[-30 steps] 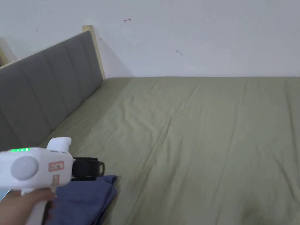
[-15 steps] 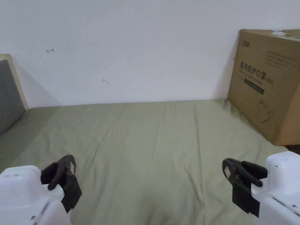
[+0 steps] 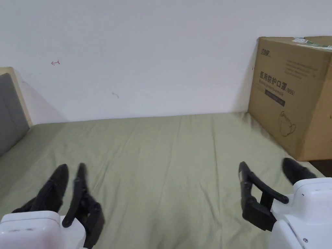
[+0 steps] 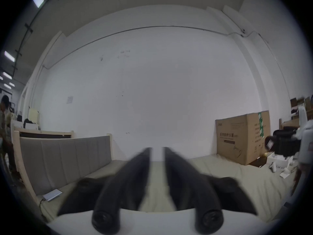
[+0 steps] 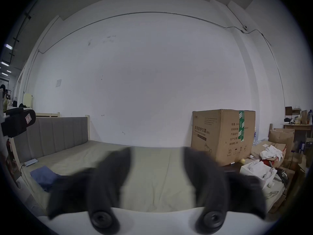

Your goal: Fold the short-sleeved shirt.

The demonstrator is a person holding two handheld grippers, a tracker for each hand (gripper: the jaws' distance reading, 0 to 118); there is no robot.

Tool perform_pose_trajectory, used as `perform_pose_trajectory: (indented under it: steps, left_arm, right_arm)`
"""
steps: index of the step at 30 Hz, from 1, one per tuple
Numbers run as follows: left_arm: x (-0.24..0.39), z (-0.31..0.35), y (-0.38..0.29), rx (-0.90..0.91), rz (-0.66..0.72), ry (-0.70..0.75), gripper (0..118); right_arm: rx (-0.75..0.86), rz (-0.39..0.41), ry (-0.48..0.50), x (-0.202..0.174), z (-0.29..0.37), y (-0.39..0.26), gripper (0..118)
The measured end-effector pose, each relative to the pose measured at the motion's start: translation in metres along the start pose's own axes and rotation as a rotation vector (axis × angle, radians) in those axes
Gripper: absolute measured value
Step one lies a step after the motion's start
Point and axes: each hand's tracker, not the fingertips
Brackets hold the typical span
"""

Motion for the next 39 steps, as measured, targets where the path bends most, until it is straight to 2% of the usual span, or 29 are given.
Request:
perform_pose_trajectory:
  steps: [1,2,3,7,13,17,21,27,33,36,39]
  left_arm:
    - [0.0,-0.002,0.003,-0.013,0.006,-0.005,67]
    - [-0.001,-0.006,0.005,-0.031,0.012,-0.009,114]
    - [-0.002,-0.006,0.001,-0.035,0.028,-0.016,117]
    - [0.0,-0.007,-0.011,-0.037,-0.021,-0.002,118]
    - [-0.002,-0.014,-0.001,-0.101,-0.006,-0.018,118]
    - [-0.007,-0.015,0.002,-0.12,0.038,-0.12,118]
    - [-0.002,-0.018,0.001,-0.142,-0.008,-0.042,118]
    - [-0.011,-0.019,0.002,-0.177,0.078,-0.083,118]
    - [-0.004,-0.025,0.007,-0.298,0.059,0.053,118]
    - [-0.008,-0.025,0.007,-0.264,0.045,0.029,118]
    - [-0.009,-0.026,0.007,-0.319,0.097,0.035,118]
  right_arm:
    - [0.0,0.007,0.0,-0.001,-0.001,0.001,98]
    - [0.011,0.012,0.002,-0.001,0.0,0.001,114]
    - [0.03,0.021,0.001,-0.003,0.002,0.002,117]
    - [0.013,0.081,-0.007,-0.01,-0.001,0.004,117]
    - [-0.022,0.046,0.001,-0.013,-0.003,0.003,117]
    - [-0.033,0.077,0.021,-0.018,-0.002,0.003,117]
    - [-0.039,0.091,0.029,-0.022,0.0,0.003,117]
    - [-0.065,0.084,0.05,-0.027,-0.001,0.004,117]
    - [-0.08,0.098,0.071,-0.033,-0.003,0.002,117]
    - [-0.093,0.101,0.079,-0.034,-0.004,0.0,117]
    - [-0.104,0.105,0.089,-0.035,-0.003,-0.001,117]
